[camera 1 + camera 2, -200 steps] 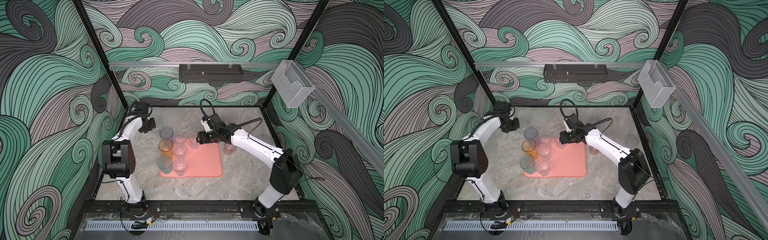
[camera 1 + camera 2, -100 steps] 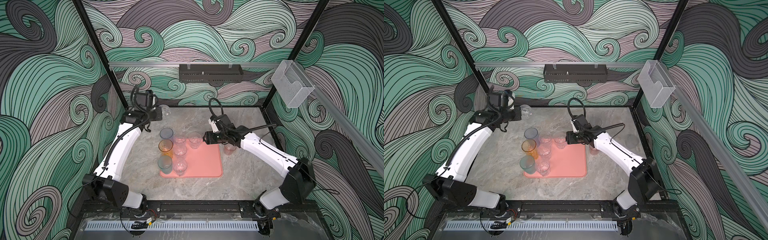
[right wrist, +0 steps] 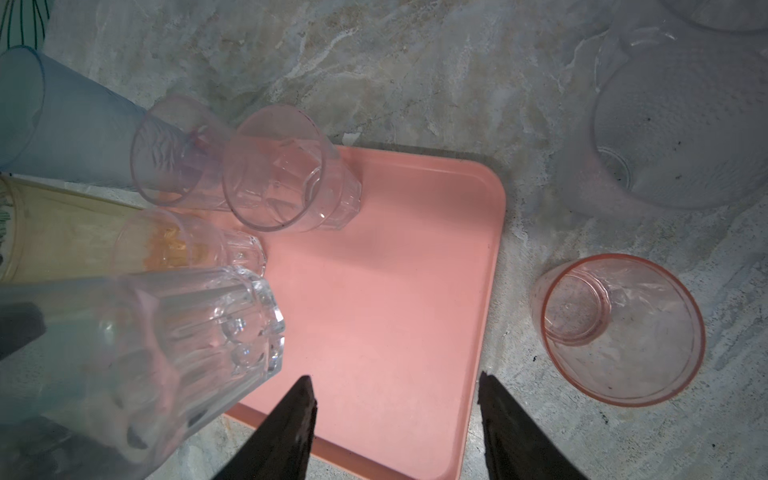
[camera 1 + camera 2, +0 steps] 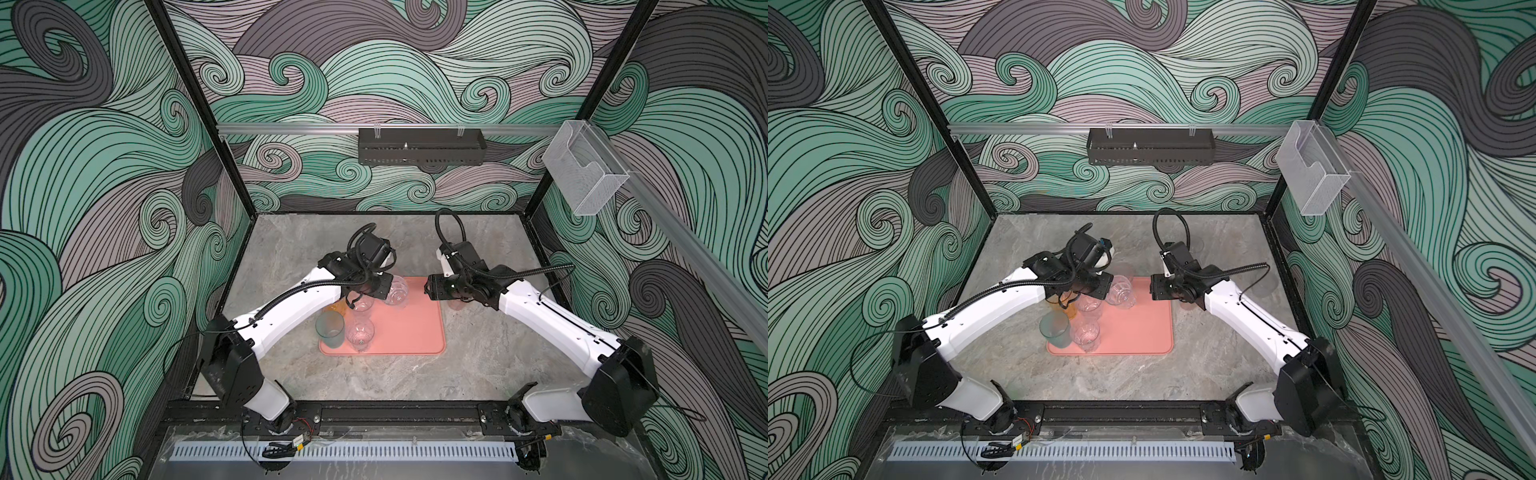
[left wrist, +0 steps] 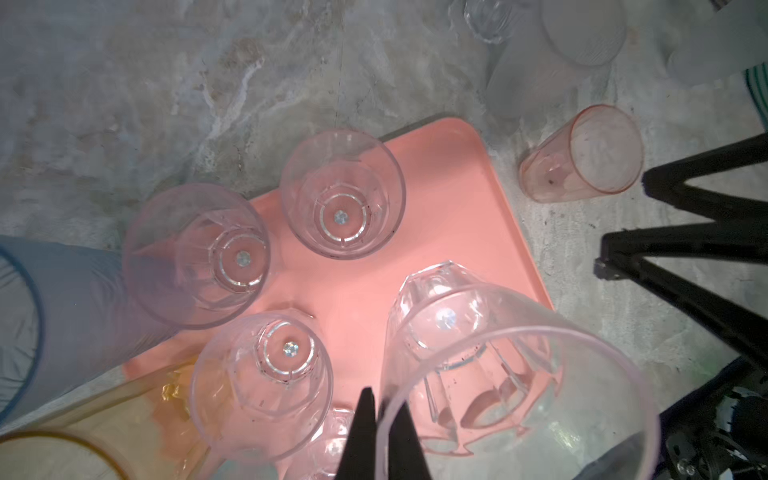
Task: Place the glasses into the tray
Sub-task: Place the glass on the tray.
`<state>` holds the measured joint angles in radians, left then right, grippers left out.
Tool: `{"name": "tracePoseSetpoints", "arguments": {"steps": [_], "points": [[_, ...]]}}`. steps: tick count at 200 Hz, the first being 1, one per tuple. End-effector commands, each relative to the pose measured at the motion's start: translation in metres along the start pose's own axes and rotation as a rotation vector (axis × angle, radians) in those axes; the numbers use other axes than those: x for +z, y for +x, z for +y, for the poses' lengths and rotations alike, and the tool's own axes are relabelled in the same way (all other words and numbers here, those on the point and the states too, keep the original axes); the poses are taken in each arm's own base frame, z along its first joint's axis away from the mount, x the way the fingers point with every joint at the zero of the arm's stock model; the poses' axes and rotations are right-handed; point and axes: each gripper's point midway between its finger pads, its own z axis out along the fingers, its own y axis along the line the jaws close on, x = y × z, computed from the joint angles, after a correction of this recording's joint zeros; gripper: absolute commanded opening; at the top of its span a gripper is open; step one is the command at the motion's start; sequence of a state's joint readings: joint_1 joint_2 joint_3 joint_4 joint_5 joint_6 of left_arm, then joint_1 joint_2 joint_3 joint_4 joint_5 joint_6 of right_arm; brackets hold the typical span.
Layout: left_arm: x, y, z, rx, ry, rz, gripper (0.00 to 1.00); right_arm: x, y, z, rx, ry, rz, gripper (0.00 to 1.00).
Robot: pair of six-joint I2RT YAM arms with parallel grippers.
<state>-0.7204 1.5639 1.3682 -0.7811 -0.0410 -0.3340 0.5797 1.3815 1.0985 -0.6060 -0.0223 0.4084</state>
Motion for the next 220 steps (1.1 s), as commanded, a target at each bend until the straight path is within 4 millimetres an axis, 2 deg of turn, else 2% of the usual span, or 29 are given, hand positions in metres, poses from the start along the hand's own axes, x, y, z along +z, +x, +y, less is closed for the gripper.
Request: {"name": "tracePoseSetpoints", "arguments": {"steps": [1, 27, 53, 99, 188, 220], "points": [[0.012, 0.001, -0.004, 0.000, -0.019, 0.052, 0.00, -0.002, 0.001, -0.006, 0.020, 0.023, -0.007, 0.63], [0.033, 0.007, 0.001, 0.038, -0.066, 0.099, 0.00, 0.002, 0.000, -0.006, 0.019, 0.020, 0.000, 0.63], [0.041, 0.006, 0.014, 0.059, -0.146, 0.102, 0.00, 0.005, 0.002, -0.005, 0.020, 0.014, 0.005, 0.63], [0.060, 0.008, 0.019, 0.088, -0.182, 0.133, 0.00, 0.011, 0.005, -0.002, 0.021, 0.000, 0.022, 0.63], [0.071, 0.006, 0.030, 0.090, -0.222, 0.141, 0.00, 0.016, 0.006, 0.000, 0.019, -0.011, 0.032, 0.63], [0.069, 0.002, 0.029, 0.086, -0.219, 0.125, 0.07, 0.018, 0.007, 0.002, 0.022, -0.020, 0.041, 0.63]]}}
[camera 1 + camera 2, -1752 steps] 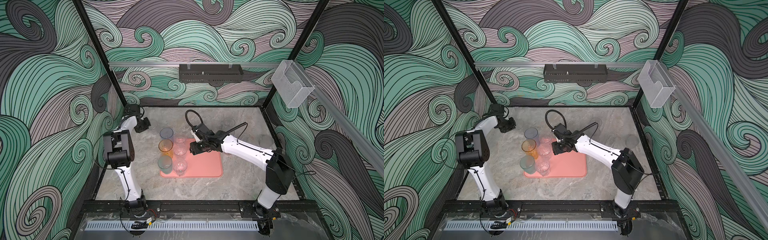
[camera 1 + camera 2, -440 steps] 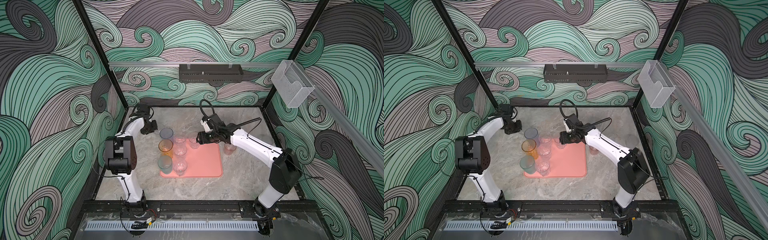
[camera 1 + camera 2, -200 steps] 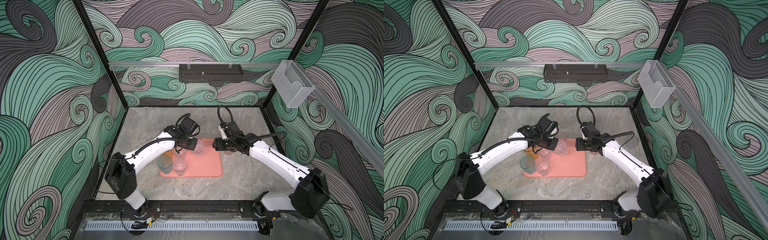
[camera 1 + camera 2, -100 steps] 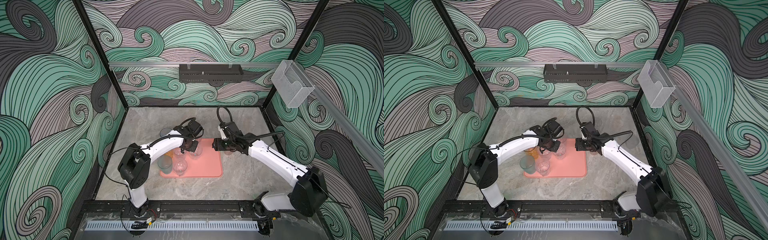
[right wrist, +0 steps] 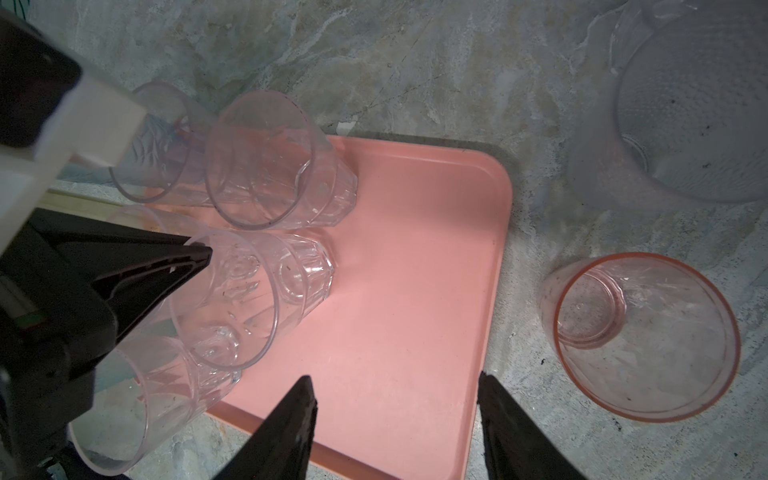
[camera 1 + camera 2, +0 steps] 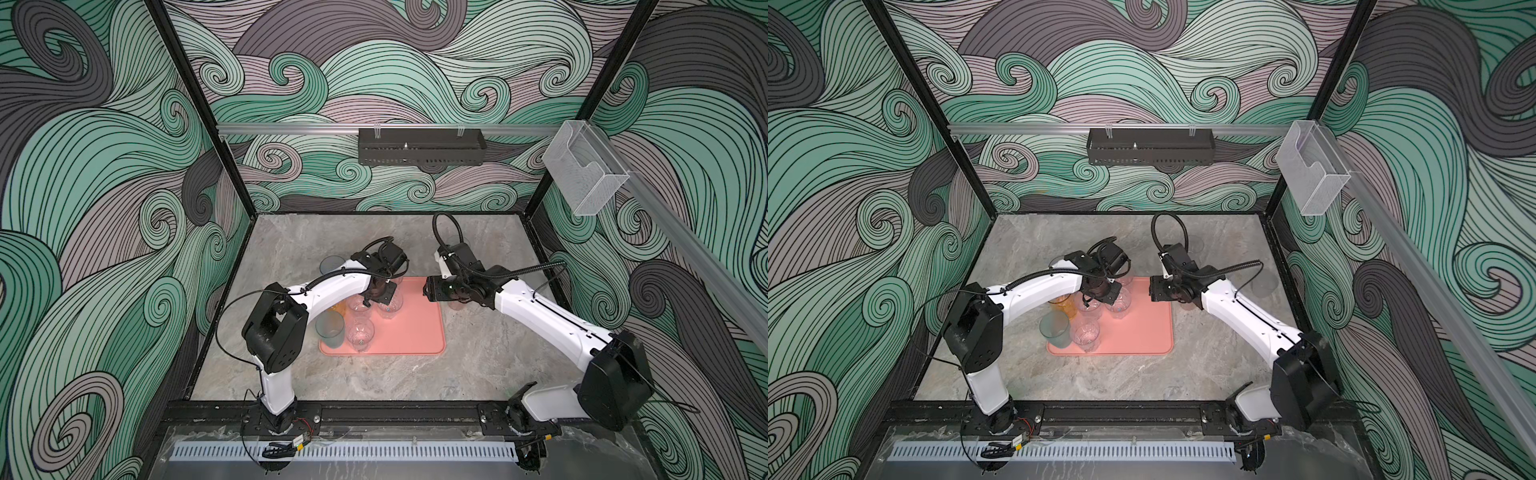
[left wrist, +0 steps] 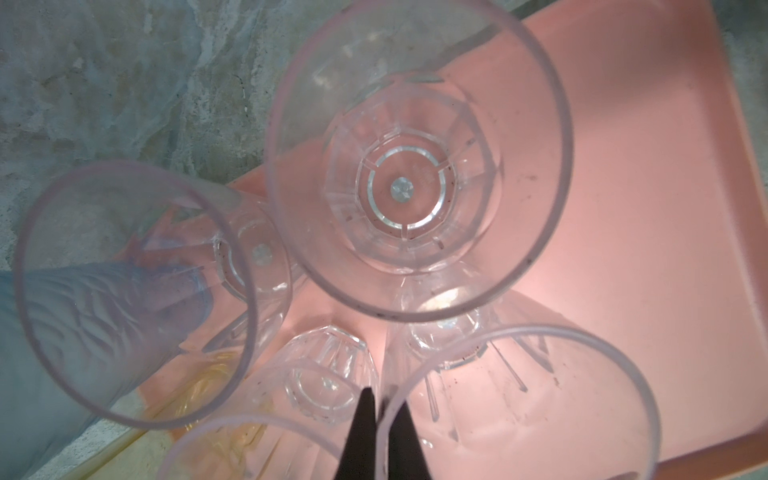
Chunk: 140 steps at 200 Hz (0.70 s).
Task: Place the glasses into the tray
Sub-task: Place the glass on the tray.
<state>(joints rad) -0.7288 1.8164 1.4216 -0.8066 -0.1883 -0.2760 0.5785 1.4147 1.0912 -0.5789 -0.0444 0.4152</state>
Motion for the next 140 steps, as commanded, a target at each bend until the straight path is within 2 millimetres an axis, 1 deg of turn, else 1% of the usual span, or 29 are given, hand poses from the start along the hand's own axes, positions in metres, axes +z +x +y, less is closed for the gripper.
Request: {"name": "tracePoseSetpoints", "arguments": {"steps": [1, 46, 70, 98, 117, 140], "points": [[-0.007, -0.016, 0.005, -0.011, -0.018, -0.042, 0.08, 0.006, 0.005, 0.000, 0.014, -0.006, 0.020, 0.63], [-0.013, -0.021, 0.006, -0.021, -0.016, -0.062, 0.15, 0.008, 0.005, 0.002, 0.013, -0.011, 0.023, 0.63], [-0.018, -0.025, 0.005, -0.024, -0.006, -0.073, 0.17, 0.007, 0.004, 0.002, 0.010, -0.012, 0.012, 0.63], [-0.016, -0.027, 0.004, -0.016, -0.011, -0.069, 0.20, 0.009, 0.000, 0.005, 0.002, -0.023, 0.015, 0.63], [-0.016, -0.029, 0.003, -0.017, -0.004, -0.077, 0.19, 0.008, -0.006, 0.008, -0.011, -0.025, 0.016, 0.63], [-0.014, -0.032, -0.003, -0.025, 0.029, -0.084, 0.18, 0.008, -0.011, 0.010, -0.017, -0.027, 0.010, 0.63]]}}
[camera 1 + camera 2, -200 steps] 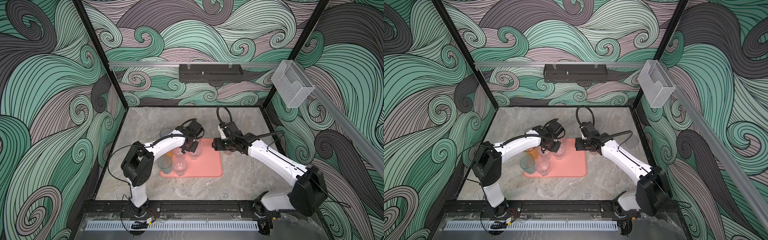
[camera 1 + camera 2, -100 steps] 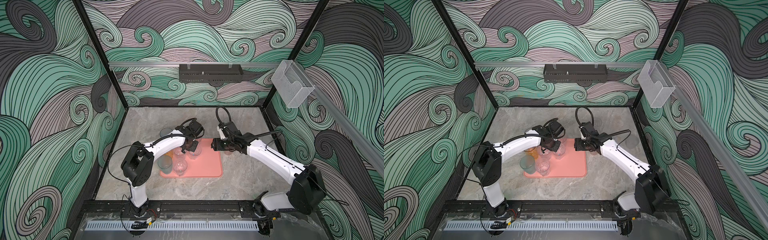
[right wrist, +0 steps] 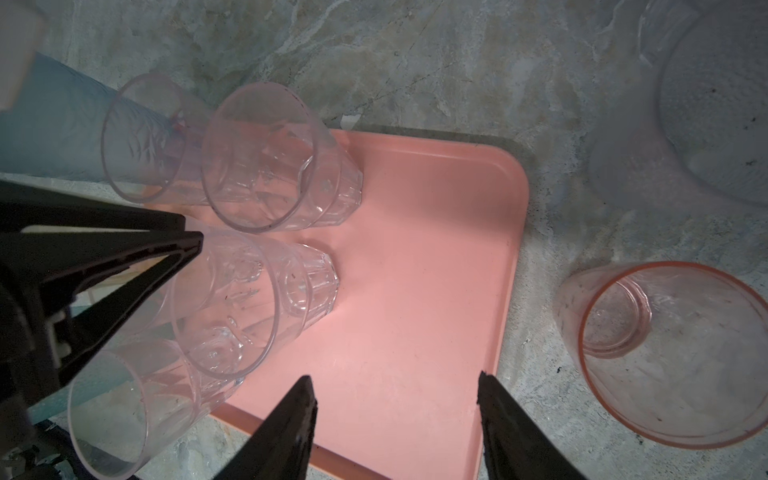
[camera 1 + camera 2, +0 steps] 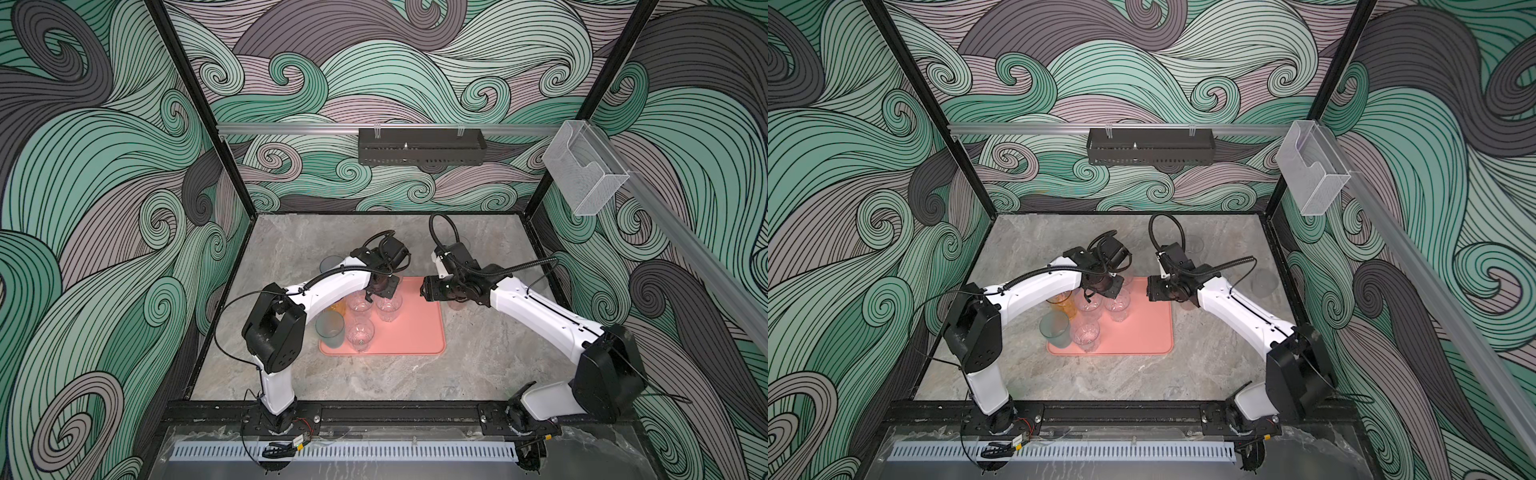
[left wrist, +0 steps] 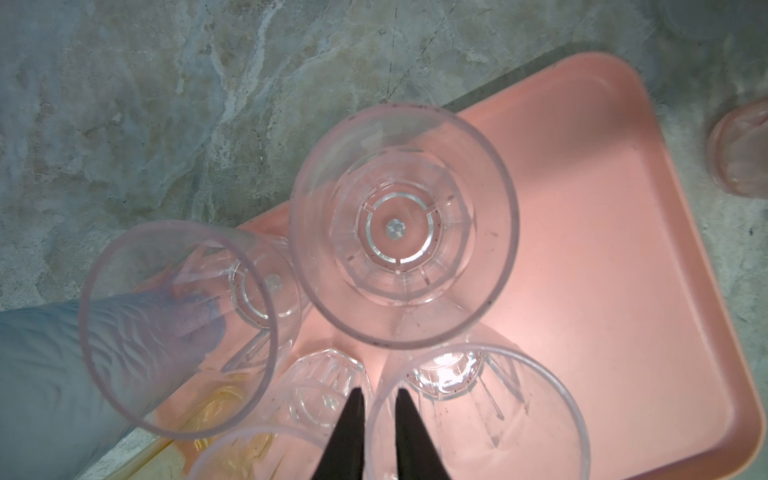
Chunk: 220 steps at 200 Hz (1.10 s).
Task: Place the glasses into the tray
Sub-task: Place the glass on the tray.
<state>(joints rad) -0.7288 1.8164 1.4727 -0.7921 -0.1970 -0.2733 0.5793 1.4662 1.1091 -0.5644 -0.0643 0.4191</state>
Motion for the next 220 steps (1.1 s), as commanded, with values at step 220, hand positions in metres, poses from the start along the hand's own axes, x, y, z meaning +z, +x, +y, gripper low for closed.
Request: {"name": "tracePoseSetpoints", "arguments": {"steps": [220], "points": [[-0.107, -0.060, 0.041, -0.017, 0.054, -0.526, 0.51, -0.019, -0.016, -0.007, -0.067, 0.066, -0.007, 0.63]]}}
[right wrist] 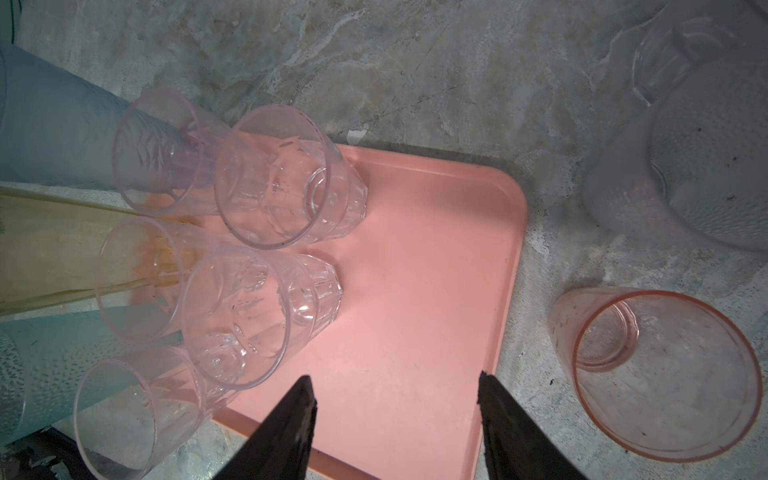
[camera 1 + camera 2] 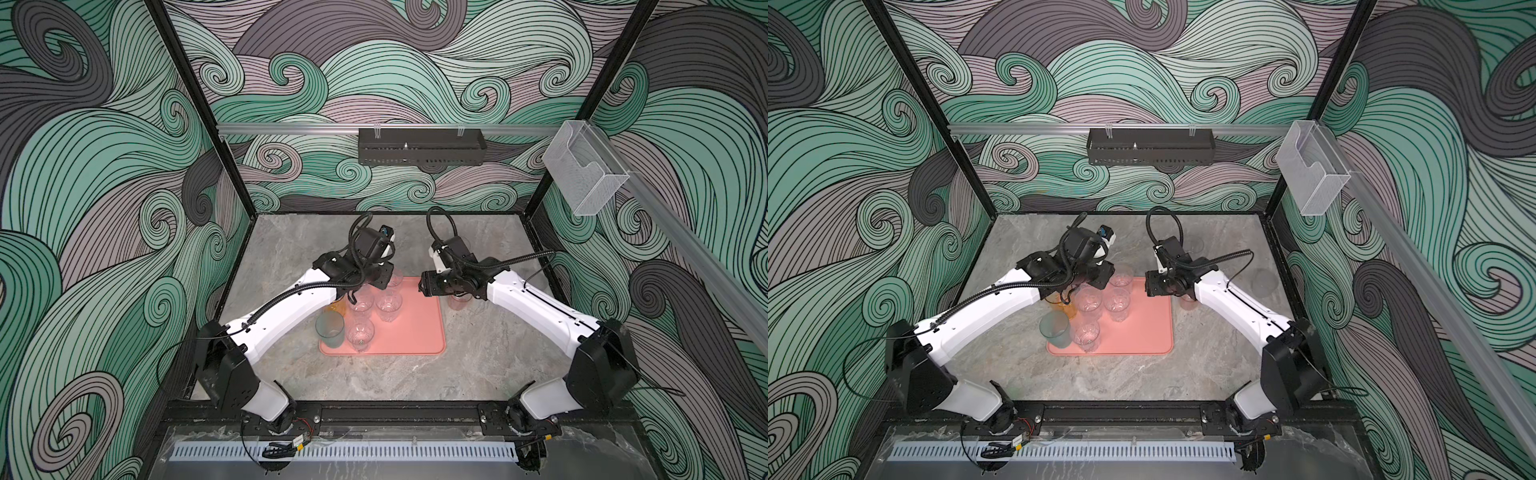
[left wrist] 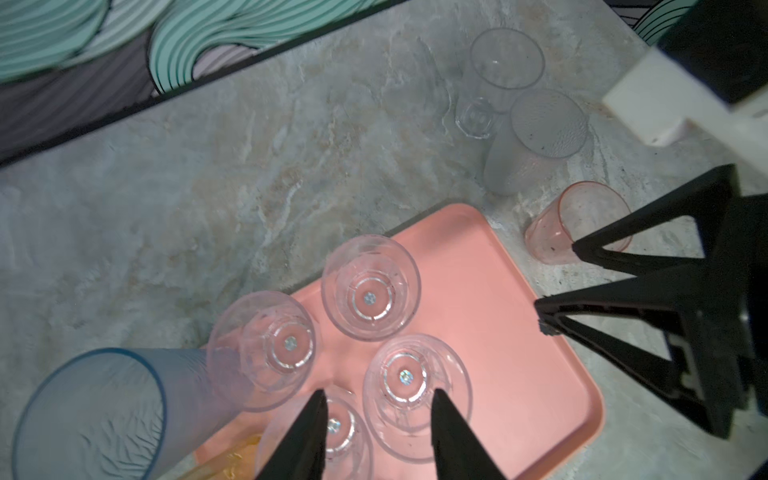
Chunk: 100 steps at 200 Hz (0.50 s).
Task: Place the glasses into the tray
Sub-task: Place the glass on the tray, then pick up the glass from the top-right of the table.
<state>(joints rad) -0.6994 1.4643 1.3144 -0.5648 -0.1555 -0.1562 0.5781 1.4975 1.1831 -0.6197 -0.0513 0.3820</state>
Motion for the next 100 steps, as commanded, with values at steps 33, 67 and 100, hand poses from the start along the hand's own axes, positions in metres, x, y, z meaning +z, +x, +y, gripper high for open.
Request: {"name": "tracePoseSetpoints", "arguments": {"steps": [33, 67, 100], "points": [[0.002, -0.020, 0.052, -0.138, -0.073, -0.189, 0.59, -0.041, -0.038, -0.047, 0.032, 0.128, -0.101, 0.64], [0.004, -0.017, 0.058, -0.180, -0.059, -0.229, 0.62, -0.054, -0.075, -0.114, 0.221, 0.277, -0.176, 0.64], [0.006, -0.013, 0.054, -0.174, -0.042, -0.223, 0.62, -0.041, -0.101, -0.155, 0.365, 0.267, -0.176, 0.64]]}}
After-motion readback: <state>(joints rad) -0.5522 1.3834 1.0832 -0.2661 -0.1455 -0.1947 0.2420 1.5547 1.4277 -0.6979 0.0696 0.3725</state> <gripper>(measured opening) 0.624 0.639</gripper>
